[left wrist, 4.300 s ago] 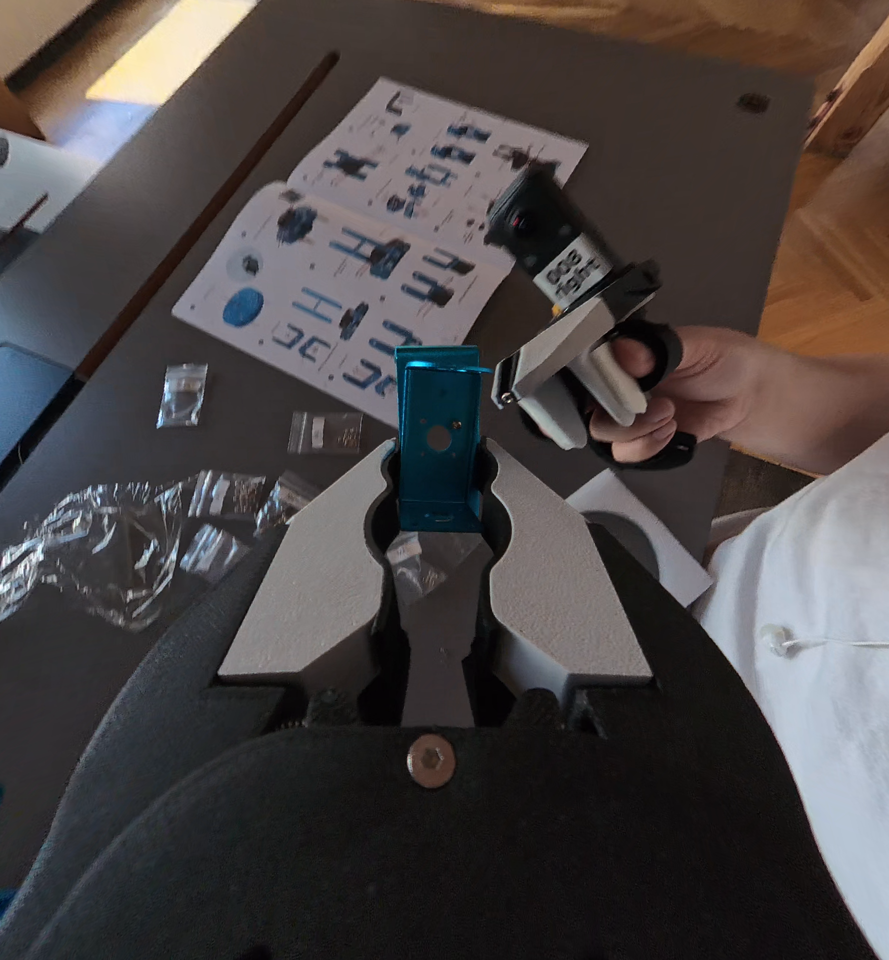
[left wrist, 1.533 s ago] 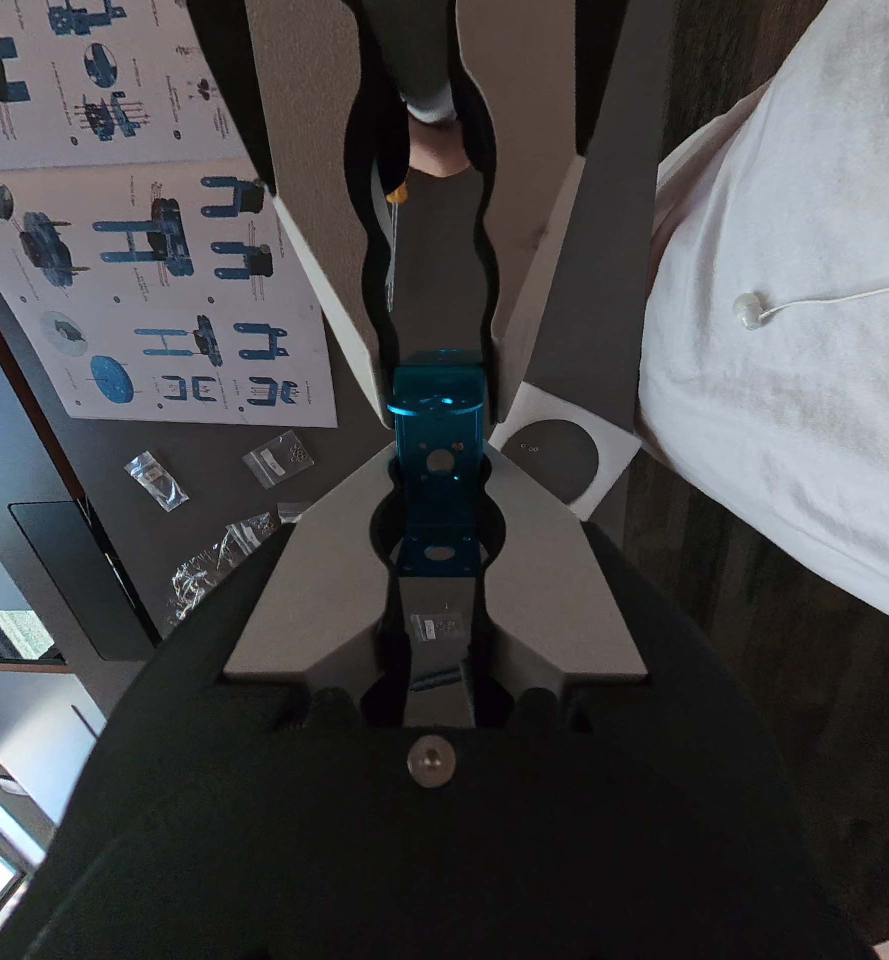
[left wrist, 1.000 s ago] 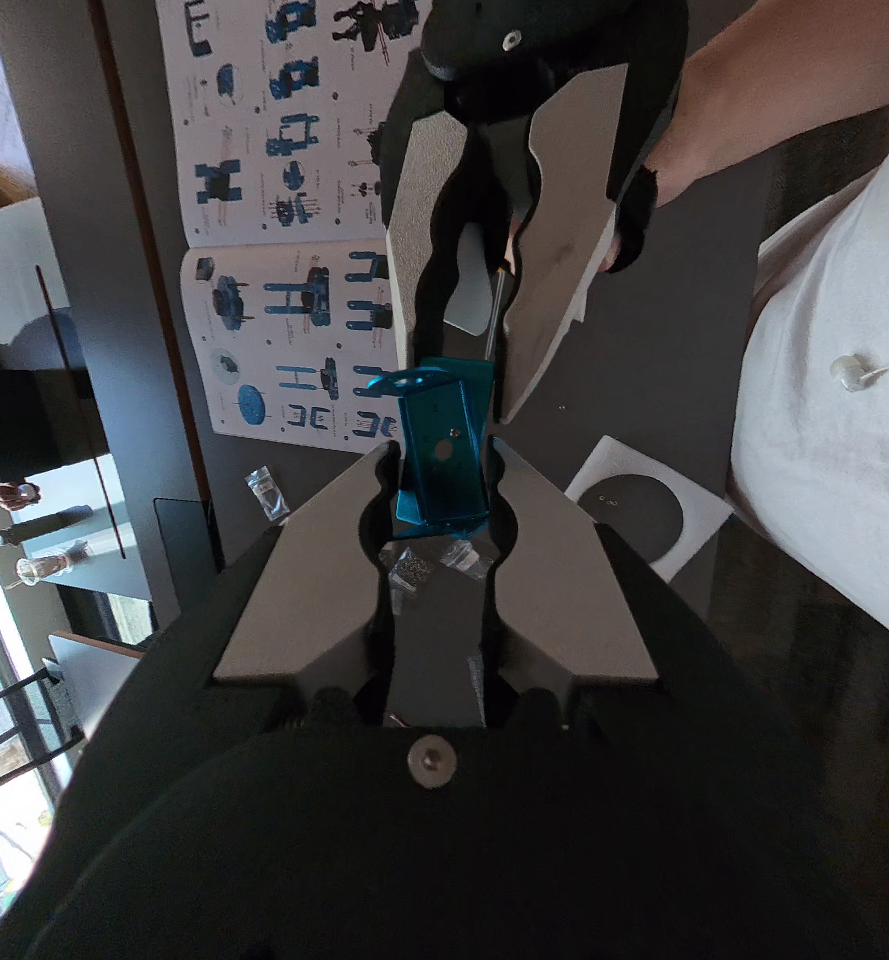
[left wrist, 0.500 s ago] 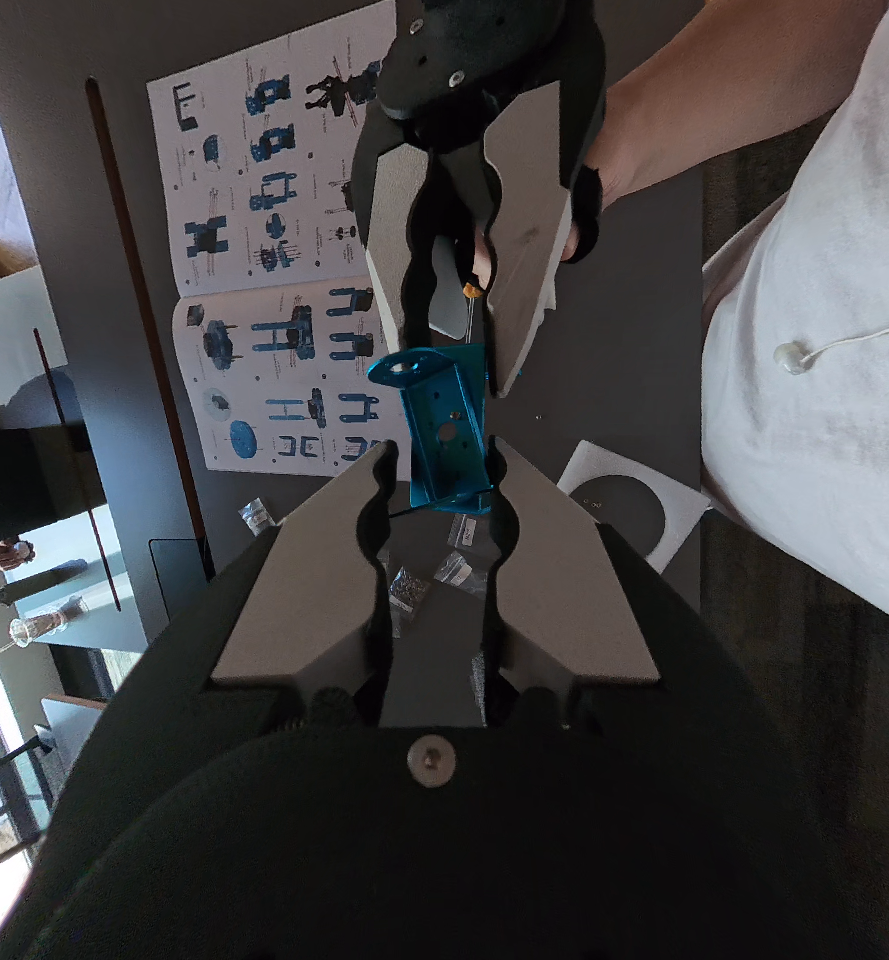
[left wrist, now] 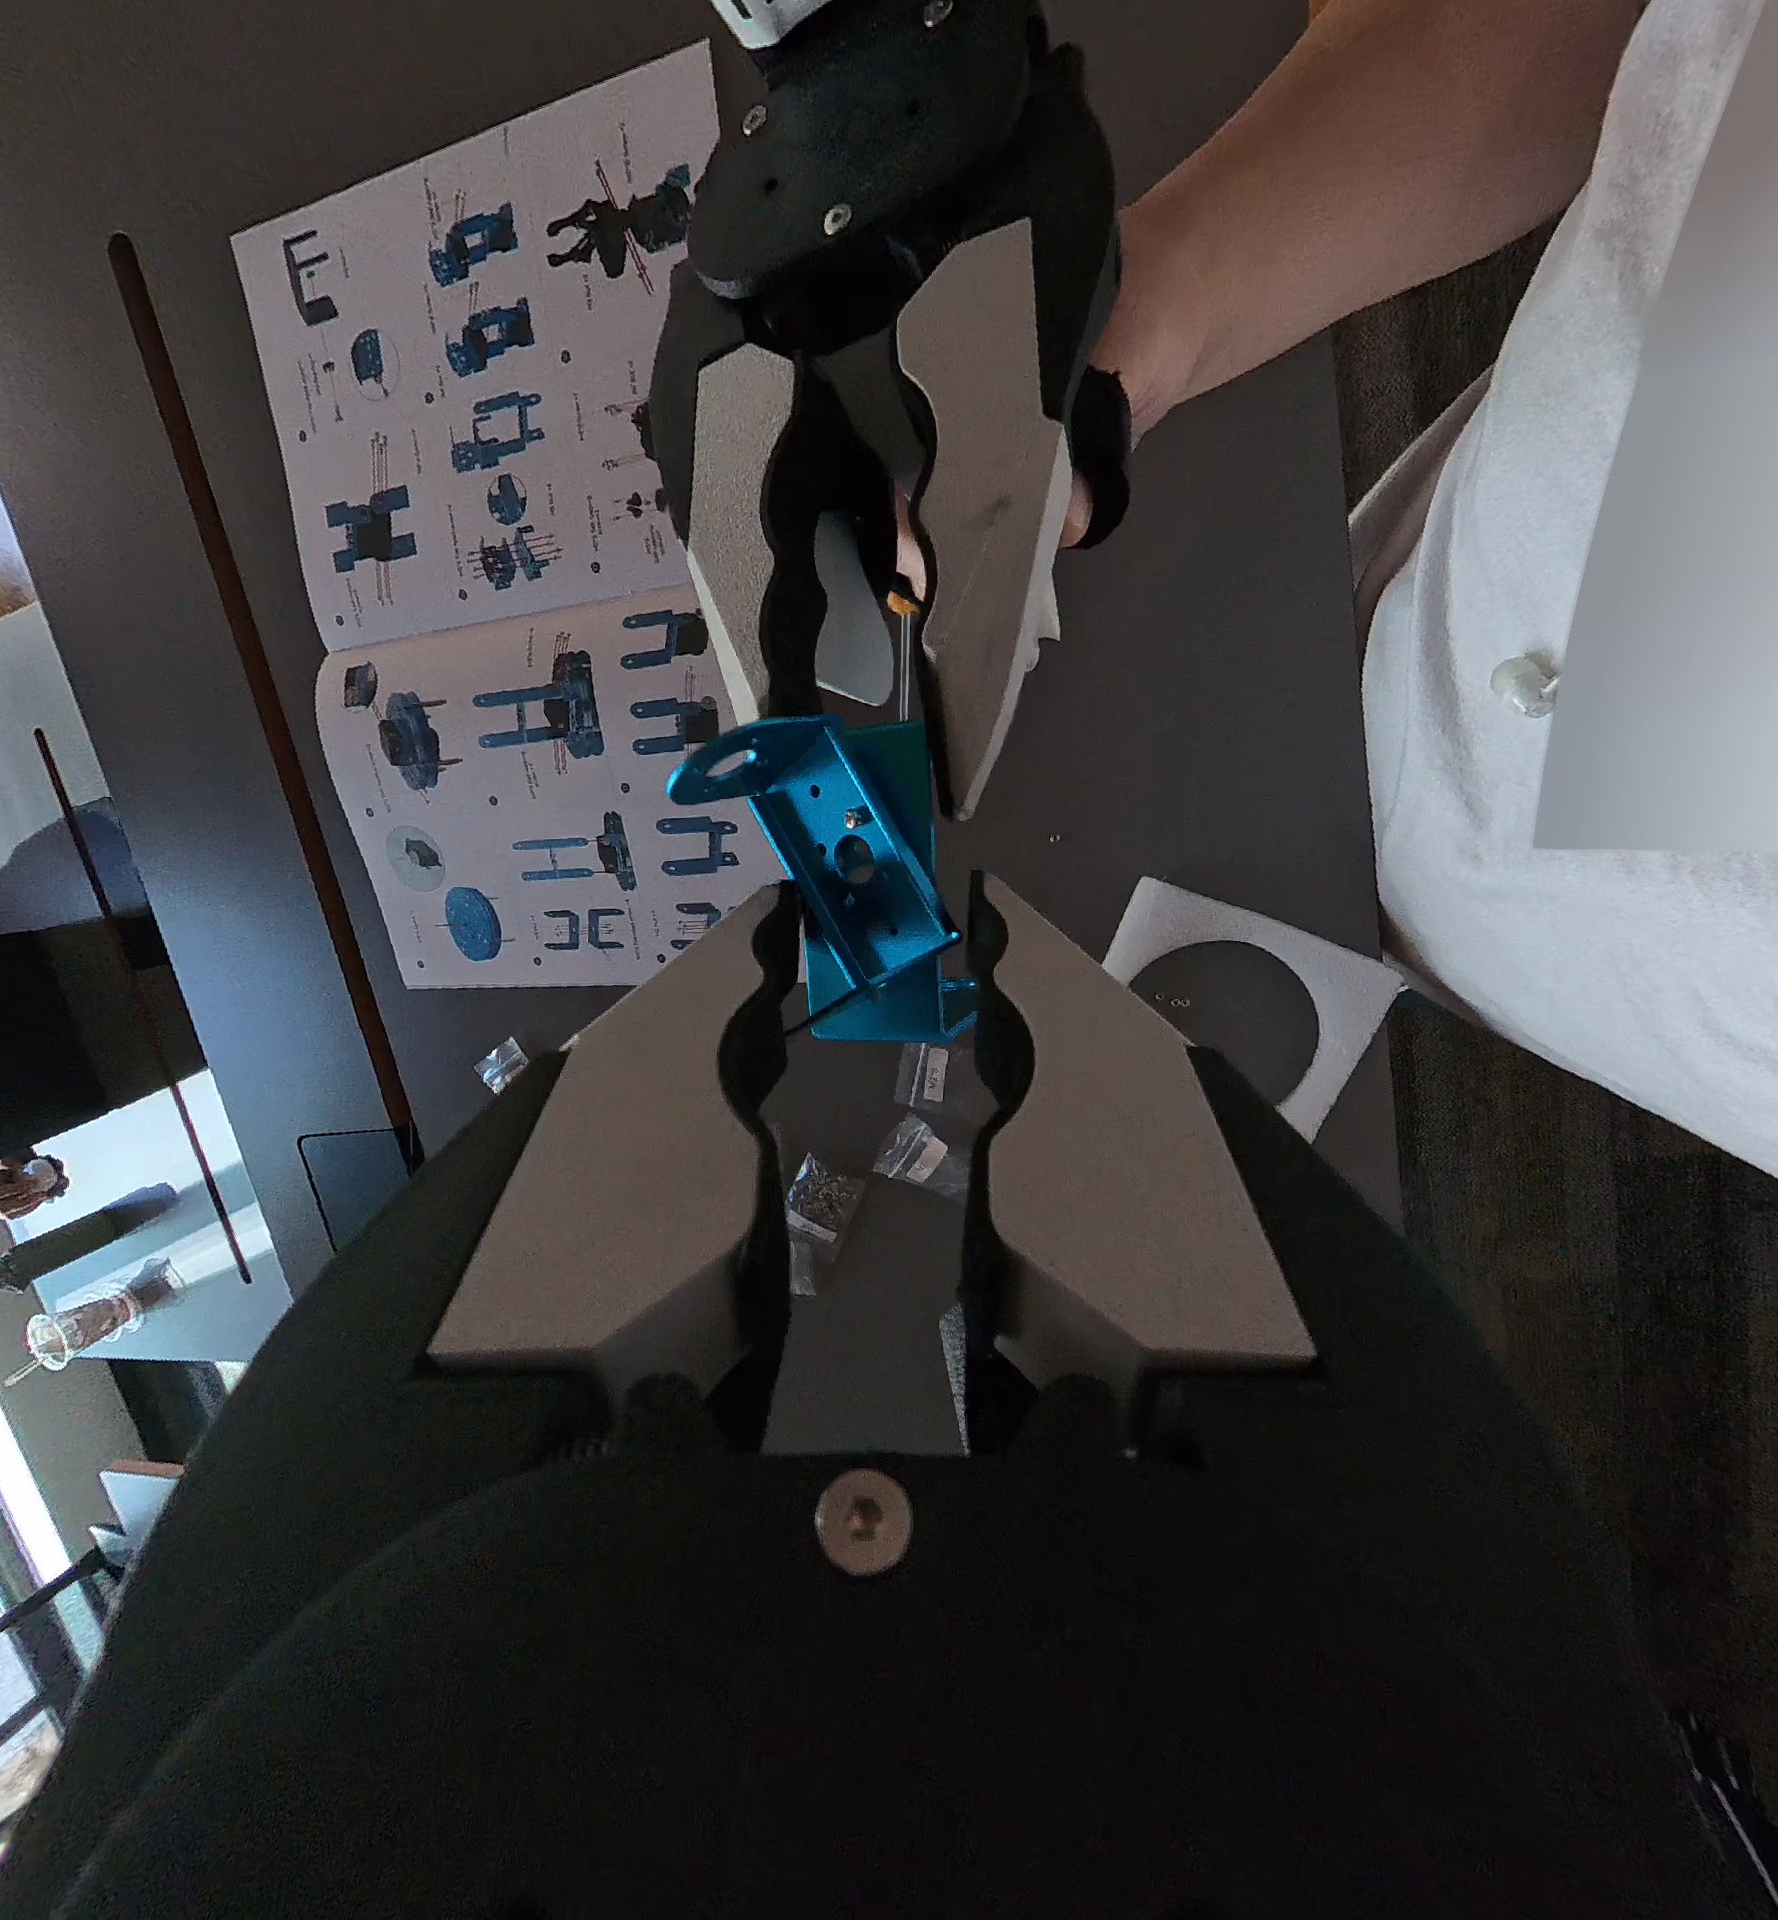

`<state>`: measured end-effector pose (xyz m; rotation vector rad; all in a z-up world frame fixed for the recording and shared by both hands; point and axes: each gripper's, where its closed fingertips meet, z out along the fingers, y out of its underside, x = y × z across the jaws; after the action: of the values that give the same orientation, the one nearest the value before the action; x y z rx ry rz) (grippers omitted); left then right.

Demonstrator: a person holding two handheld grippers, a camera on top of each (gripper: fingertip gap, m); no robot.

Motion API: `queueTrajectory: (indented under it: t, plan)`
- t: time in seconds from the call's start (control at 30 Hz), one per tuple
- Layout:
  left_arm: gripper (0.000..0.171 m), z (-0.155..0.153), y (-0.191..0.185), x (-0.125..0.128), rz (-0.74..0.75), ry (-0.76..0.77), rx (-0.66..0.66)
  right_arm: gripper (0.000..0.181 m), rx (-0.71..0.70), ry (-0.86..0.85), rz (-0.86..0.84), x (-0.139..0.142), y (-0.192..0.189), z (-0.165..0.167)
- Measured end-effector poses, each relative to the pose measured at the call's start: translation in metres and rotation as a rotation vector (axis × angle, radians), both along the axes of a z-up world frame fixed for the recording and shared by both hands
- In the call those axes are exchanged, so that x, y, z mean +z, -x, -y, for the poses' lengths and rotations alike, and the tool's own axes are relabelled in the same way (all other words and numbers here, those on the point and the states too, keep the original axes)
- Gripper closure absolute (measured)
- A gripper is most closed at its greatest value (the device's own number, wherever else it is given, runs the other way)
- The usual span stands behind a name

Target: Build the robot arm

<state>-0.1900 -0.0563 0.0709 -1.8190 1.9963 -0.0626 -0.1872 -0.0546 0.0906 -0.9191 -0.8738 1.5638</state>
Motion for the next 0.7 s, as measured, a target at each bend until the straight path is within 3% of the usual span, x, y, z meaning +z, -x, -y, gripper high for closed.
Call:
queueTrajectory:
  t: [0.23,0.53,0.7]
  plan:
    - [0.14,-0.003,0.004,-0.006,0.005,-0.032,0.017,0.157,-0.005,0.031,0.041,-0.004,0.003,-0.004]
    - [0.14,-0.005,0.003,0.004,0.159,0.004,0.074,0.157,-0.01,0.013,0.01,0.001,0.0,-0.003]
    - [0.128,-0.002,0.001,0.006,0.21,0.052,0.104,0.157,-0.026,0.006,0.022,0.0,0.001,-0.006]
